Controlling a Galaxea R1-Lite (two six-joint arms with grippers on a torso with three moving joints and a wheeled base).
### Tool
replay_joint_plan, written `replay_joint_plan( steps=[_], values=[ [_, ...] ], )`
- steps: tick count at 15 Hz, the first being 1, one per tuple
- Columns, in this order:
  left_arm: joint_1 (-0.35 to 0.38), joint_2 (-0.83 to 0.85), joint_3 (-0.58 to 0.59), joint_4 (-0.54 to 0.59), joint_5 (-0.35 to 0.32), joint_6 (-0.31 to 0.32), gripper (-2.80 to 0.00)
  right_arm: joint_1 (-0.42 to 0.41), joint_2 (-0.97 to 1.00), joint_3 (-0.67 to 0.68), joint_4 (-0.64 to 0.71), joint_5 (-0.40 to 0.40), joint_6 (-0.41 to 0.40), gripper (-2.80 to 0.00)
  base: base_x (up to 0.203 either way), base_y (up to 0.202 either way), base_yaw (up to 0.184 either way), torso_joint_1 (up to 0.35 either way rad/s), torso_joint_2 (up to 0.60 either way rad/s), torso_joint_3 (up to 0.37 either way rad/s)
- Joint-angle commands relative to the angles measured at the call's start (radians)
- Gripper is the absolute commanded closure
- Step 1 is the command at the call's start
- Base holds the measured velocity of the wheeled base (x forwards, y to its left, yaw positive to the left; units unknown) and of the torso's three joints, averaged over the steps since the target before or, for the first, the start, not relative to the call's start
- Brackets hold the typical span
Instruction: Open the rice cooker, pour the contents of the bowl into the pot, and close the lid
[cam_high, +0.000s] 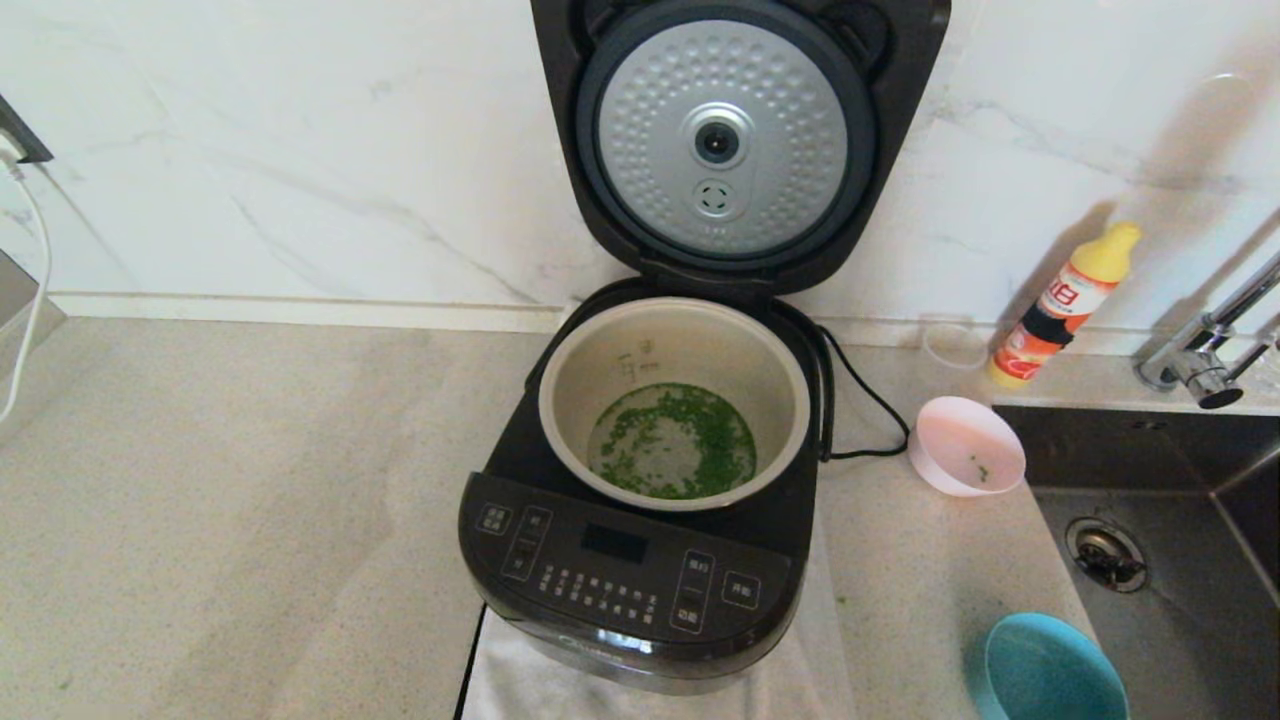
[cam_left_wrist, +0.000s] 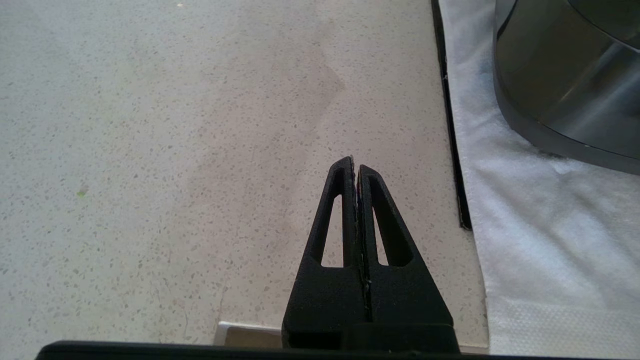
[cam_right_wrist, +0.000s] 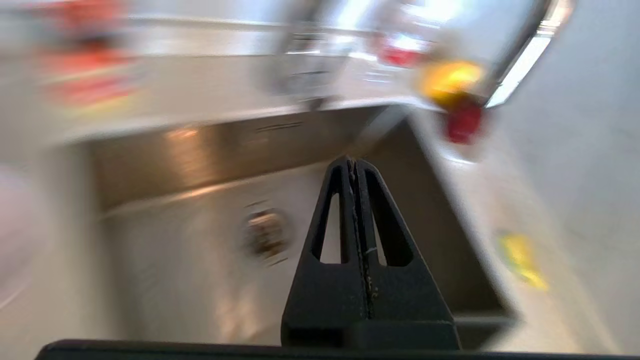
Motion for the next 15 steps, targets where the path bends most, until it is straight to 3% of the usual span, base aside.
replay_joint_plan(
  steps=[1, 6, 10, 12, 15],
  values=[
    [0.000, 0.001, 0.000, 0.001, 0.000, 0.000, 0.00, 0.074, -0.340, 0.188, 0.026, 0.087, 0.009, 0.00, 0.000, 0.000, 0.000, 0.000, 0.00, 0.000],
    [0.000, 0.001, 0.000, 0.001, 0.000, 0.000, 0.00, 0.150, -0.845, 0.466, 0.222, 0.254, 0.049, 0.00, 0.000, 0.000, 0.000, 0.000, 0.00, 0.000],
    [0.000, 0.001, 0.000, 0.001, 0.000, 0.000, 0.00, 0.173, -1.048, 0.565, 0.605, 0.409, 0.149, 0.00, 0.000, 0.000, 0.000, 0.000, 0.00, 0.000],
    [0.000, 0.001, 0.000, 0.001, 0.000, 0.000, 0.00, 0.187, -1.050, 0.572, 0.646, 0.389, 0.186, 0.00, 0.000, 0.000, 0.000, 0.000, 0.00, 0.000],
    [0.000, 0.001, 0.000, 0.001, 0.000, 0.000, 0.00, 0.310, -1.081, 0.572, 0.677, 0.354, 0.157, 0.00, 0.000, 0.000, 0.000, 0.000, 0.00, 0.000]
  ],
)
